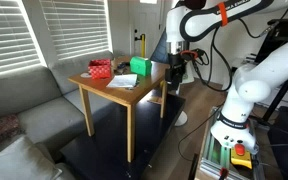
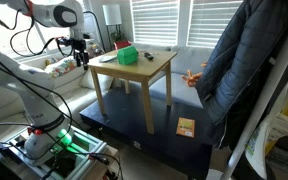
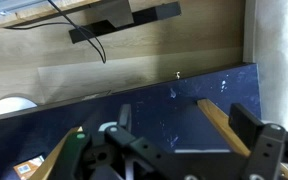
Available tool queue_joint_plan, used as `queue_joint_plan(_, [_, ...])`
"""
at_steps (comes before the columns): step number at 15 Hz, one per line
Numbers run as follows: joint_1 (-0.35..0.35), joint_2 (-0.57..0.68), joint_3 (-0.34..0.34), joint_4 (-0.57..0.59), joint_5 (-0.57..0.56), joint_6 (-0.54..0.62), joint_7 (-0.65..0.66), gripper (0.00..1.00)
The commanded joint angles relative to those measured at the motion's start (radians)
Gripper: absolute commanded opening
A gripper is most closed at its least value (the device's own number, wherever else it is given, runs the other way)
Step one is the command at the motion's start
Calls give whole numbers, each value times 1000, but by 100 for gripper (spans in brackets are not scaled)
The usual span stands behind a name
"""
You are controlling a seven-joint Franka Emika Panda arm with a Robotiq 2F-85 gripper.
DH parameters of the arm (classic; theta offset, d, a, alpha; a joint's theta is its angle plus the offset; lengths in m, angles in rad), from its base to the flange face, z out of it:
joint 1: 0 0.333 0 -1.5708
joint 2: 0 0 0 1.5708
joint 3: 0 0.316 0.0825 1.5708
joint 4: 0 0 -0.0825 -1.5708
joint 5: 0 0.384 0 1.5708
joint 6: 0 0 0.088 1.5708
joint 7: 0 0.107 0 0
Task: Slide the green lunchbox to the right side of the table
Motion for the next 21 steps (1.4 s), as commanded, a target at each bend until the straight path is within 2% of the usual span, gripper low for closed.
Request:
queue_joint_plan(1, [0, 0, 0, 1, 0, -2, 0, 100])
queue_joint_plan(20, [-1, 0, 0, 1, 0, -2, 0, 100])
queue_joint_plan(21, [9, 8, -3, 12, 10, 36, -20, 100])
